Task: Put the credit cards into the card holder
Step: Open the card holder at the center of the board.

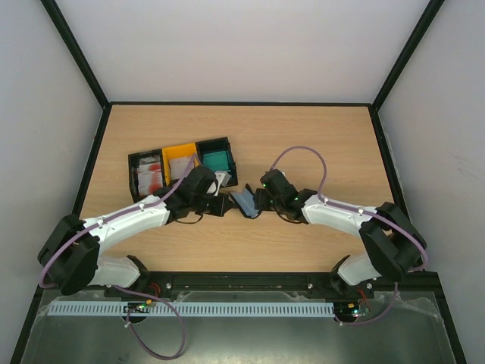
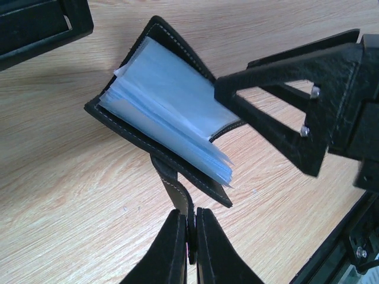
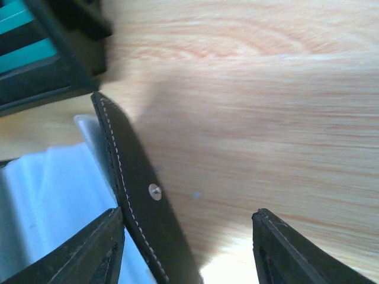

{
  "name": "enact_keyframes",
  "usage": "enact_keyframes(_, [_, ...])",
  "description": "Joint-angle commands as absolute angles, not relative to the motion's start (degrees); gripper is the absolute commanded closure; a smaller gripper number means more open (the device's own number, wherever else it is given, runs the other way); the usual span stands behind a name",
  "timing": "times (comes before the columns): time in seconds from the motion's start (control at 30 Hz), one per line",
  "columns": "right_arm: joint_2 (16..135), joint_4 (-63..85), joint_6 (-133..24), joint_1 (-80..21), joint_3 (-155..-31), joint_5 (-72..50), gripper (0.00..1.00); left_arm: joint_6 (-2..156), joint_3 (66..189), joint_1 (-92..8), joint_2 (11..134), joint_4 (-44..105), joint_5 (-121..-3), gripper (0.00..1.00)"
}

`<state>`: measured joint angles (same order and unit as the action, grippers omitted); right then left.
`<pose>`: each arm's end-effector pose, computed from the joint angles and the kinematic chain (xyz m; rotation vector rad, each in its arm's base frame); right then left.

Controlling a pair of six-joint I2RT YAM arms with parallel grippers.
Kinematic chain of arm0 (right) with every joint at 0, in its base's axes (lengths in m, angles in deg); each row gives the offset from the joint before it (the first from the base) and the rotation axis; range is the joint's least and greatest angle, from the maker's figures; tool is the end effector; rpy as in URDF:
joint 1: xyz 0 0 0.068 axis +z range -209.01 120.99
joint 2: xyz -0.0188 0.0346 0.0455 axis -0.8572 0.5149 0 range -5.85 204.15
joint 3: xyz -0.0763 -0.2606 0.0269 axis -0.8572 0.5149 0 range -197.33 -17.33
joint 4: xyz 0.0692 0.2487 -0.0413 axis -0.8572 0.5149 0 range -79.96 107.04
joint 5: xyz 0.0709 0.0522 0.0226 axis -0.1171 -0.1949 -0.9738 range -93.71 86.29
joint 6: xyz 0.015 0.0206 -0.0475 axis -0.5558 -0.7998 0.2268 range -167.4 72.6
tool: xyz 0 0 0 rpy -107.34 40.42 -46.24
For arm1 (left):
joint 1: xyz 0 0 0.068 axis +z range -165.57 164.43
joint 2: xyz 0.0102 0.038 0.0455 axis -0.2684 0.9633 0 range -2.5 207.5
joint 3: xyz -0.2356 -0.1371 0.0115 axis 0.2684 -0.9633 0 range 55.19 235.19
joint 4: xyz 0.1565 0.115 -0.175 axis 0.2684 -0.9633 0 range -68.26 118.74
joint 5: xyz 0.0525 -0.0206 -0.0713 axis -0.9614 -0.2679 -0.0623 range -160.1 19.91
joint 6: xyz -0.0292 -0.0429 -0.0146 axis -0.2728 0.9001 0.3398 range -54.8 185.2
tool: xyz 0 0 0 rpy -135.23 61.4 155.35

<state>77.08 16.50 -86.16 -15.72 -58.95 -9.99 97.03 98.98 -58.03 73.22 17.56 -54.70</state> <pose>0.2045 0.1980 0.1779 -0.1548 2.5480 0.7528 0.1954 -0.1918 0.2167 0.3757 2.4640 -0.9197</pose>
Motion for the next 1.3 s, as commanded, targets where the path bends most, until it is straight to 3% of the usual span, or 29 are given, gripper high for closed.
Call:
enact_keyframes(0.0, [78.01, 23.31, -88.43, -15.34, -60.61, 3.88, 0.41, 95.64, 100.39, -57.76, 72.41, 16.09, -55.18, 0.97])
enact_keyframes(0.23, [78.30, 25.30, -87.30, -14.76, -61.92, 4.63, 0.39, 94.11, 100.88, -57.76, 73.42, 15.33, -53.17, 0.97])
enact_keyframes(0.37, [75.98, 27.98, -85.79, -13.04, -65.42, 4.74, 0.45, 92.54, 102.80, -57.76, 74.40, 13.77, -52.71, 0.97])
enact_keyframes(0.5, [71.97, 25.42, -84.39, -12.07, -65.94, -2.28, 0.54, 91.68, 103.44, -57.76, 75.01, 13.28, -52.71, 0.97])
enact_keyframes(0.6, [71.29, 20.69, -83.30, -11.99, -64.30, -11.09, 0.52, 91.29, 103.46, -57.76, 75.11, 12.62, -54.18, 0.97])
enact_keyframes(0.7, [73.17, 18.58, -83.05, -11.96, -62.96, -12.29, 0.51, 91.47, 103.90, -57.76, 75.64, 10.33, -57.97, 0.97])
enact_keyframes(0.87, [76.78, 15.92, -83.55, -11.95, -61.67, -11.95, 0.60, 92.33, 103.61, -57.76, 76.20, 6.80, -64.86, 0.97])
enact_keyframes(1.27, [87.10, 15.44, -83.53, -11.94, -64.59, -9.58, 0.58, 92.63, 104.24, -57.58, 81.00, 5.17, -70.08, 0.95])
